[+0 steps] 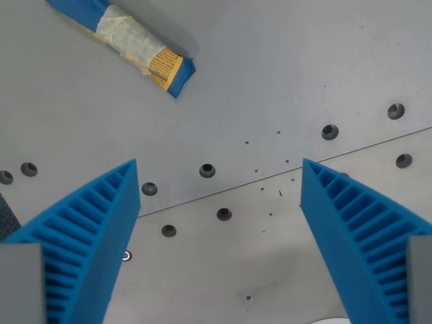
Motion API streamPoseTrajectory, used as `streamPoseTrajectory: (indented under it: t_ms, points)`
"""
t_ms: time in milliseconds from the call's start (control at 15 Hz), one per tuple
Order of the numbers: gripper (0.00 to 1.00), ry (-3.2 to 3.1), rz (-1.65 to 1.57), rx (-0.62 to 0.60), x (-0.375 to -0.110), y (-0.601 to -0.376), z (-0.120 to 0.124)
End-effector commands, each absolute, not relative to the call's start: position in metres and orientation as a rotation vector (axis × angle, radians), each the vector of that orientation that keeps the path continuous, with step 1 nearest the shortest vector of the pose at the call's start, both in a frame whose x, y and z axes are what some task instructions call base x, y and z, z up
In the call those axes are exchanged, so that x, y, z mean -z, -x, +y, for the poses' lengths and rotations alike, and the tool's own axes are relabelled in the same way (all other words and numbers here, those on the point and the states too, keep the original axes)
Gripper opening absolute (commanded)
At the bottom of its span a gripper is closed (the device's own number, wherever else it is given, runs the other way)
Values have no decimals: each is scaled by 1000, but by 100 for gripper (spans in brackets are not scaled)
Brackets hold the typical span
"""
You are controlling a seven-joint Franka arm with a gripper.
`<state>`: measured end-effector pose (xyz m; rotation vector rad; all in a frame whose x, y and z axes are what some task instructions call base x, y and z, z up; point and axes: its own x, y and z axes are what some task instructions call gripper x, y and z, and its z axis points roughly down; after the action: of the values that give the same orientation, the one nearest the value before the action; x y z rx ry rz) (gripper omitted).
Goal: Pick up the blue bag
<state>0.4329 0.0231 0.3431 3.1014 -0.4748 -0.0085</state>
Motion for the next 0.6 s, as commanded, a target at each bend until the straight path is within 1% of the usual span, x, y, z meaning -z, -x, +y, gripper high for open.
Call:
streamPoseTrajectory:
  t_ms: [67, 600]
  points:
    - [100, -3107, -443, -12, -343, -433, 23]
    - [100, -3112, -410, -30, -339, -435, 22]
